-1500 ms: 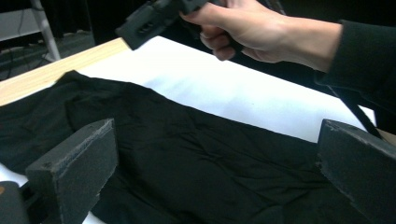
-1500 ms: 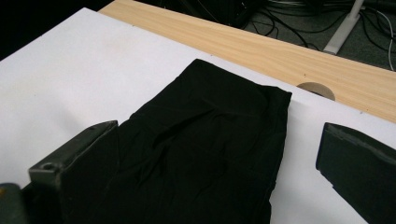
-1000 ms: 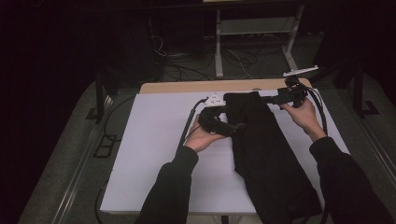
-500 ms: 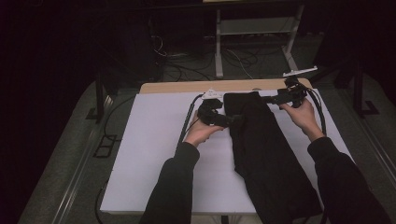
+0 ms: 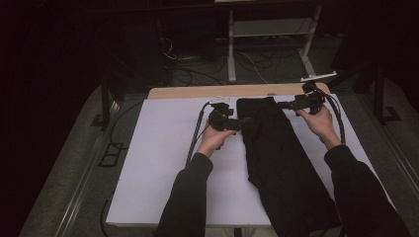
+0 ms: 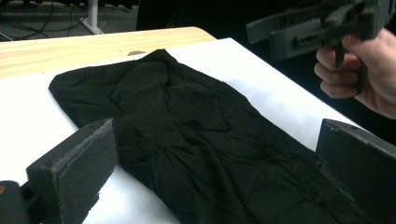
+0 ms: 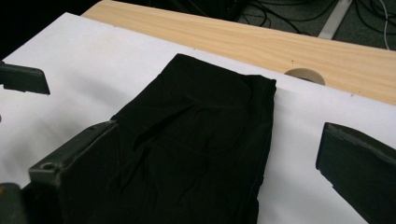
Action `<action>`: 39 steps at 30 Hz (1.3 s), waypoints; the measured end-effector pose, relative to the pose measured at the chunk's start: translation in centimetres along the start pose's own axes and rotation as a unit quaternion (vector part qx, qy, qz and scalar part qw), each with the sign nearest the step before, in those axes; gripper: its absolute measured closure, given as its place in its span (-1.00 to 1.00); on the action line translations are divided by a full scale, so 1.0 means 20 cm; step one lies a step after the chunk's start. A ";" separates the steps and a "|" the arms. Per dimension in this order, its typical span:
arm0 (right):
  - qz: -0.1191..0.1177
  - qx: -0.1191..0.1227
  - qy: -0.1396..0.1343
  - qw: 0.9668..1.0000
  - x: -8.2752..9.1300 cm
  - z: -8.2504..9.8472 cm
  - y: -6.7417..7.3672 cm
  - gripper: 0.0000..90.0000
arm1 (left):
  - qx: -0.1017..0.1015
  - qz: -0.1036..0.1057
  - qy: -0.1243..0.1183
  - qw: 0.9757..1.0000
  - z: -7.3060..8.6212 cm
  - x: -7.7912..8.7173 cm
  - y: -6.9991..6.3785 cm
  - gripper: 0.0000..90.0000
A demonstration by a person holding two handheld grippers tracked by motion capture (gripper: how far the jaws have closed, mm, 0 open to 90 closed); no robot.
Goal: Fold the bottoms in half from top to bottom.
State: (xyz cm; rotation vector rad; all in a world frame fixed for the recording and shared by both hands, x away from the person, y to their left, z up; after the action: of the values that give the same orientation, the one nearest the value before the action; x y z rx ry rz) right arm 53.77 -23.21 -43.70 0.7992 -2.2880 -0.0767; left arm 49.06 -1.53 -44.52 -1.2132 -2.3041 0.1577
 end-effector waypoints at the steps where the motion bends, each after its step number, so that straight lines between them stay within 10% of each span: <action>1: -0.001 -0.001 0.002 1.000 -0.01 0.01 0.00 -1.00 | 0.002 -0.003 -0.001 1.000 0.00 0.00 0.01 -1.00; 19: 0.014 -0.049 0.025 0.998 -0.09 0.09 -0.09 -1.00 | 0.109 -0.046 -0.008 0.993 0.05 -0.04 0.19 -0.92; 39: -0.013 -0.086 0.058 0.994 -0.11 0.18 -0.13 -0.42 | 0.114 -0.031 0.038 0.992 0.17 -0.16 0.17 -0.65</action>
State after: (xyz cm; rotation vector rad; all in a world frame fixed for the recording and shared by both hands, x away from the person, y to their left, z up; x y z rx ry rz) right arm 54.02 -24.63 -48.36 0.7256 -2.1282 -0.2303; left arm 51.21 -1.65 -49.89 -1.0146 -2.1876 0.3368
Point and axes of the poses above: each handheld gripper's, and its own axes: x roughly backward along the jaws, z roughly out of its underside, y roughly to its left, the point moved 8 cm from there along -x, roughly forward along the jaws
